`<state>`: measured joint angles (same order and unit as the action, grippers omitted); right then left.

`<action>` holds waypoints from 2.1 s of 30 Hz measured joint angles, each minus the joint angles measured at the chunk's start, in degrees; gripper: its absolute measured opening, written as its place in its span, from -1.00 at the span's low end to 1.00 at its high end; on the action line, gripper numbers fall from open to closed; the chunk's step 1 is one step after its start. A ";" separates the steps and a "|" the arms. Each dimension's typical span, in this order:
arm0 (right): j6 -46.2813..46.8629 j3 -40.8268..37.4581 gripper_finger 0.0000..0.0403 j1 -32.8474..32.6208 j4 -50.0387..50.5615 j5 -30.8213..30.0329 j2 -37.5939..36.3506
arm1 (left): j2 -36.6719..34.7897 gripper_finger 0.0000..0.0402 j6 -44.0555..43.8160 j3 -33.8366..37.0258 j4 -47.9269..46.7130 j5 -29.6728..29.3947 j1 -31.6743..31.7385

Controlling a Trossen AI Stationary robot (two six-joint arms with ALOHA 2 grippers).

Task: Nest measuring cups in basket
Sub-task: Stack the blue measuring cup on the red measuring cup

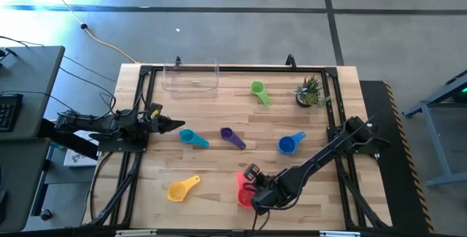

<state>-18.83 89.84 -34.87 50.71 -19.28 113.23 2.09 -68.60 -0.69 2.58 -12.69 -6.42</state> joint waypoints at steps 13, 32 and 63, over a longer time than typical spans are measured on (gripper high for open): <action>50.28 0.02 -0.74 4.05 7.06 0.68 -0.07 | 0.00 -0.64 7.11 0.00 -0.21 2.28 0.00; 90.58 0.04 -0.74 8.84 21.30 9.96 -0.36 | 0.02 -0.64 10.47 0.00 -0.21 4.97 0.00; 90.86 0.07 -0.74 14.03 35.34 1.66 -17.04 | 0.02 -0.64 13.29 0.00 -1.08 5.83 0.00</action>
<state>72.03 89.91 -20.84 86.05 -17.62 96.19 2.11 -55.31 -0.69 1.50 -6.86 -6.42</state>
